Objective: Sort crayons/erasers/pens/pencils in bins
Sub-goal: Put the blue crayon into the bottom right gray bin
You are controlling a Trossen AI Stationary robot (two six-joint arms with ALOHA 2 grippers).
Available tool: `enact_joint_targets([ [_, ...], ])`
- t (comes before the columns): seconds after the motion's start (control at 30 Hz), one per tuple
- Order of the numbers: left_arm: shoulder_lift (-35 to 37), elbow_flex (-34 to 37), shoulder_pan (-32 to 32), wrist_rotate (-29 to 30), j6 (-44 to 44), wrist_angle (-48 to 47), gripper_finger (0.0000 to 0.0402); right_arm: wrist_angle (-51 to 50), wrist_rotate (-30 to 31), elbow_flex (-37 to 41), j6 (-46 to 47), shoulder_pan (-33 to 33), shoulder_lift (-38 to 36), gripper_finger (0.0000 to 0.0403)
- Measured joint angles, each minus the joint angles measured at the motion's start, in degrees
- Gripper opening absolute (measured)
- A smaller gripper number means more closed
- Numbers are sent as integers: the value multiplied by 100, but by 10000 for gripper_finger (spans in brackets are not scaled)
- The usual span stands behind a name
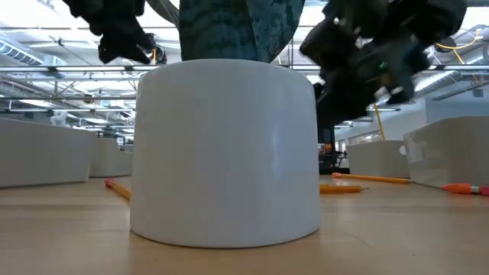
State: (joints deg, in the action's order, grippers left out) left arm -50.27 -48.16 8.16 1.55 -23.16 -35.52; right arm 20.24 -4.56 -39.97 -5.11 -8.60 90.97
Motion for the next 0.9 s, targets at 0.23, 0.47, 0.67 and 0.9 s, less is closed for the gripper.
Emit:
enact_joint_targets([
  [0.23, -130, 277, 1, 44, -146, 675, 186, 1056, -327, -112, 60, 135, 758, 109],
  [0.47, -230, 264, -4, 21, 202, 1590, 186, 1624, -444, -148, 507, -18, 1305, 105],
  [0.67, -236, 266, -4, 16, 367, 1665, 186, 1377, -304, -488, 620, -8, 1637, 105],
  [0.9, -237, 266, -20, -25, 381, 1726, 186, 1348, -299, -569, 641, 28, 1864, 105],
])
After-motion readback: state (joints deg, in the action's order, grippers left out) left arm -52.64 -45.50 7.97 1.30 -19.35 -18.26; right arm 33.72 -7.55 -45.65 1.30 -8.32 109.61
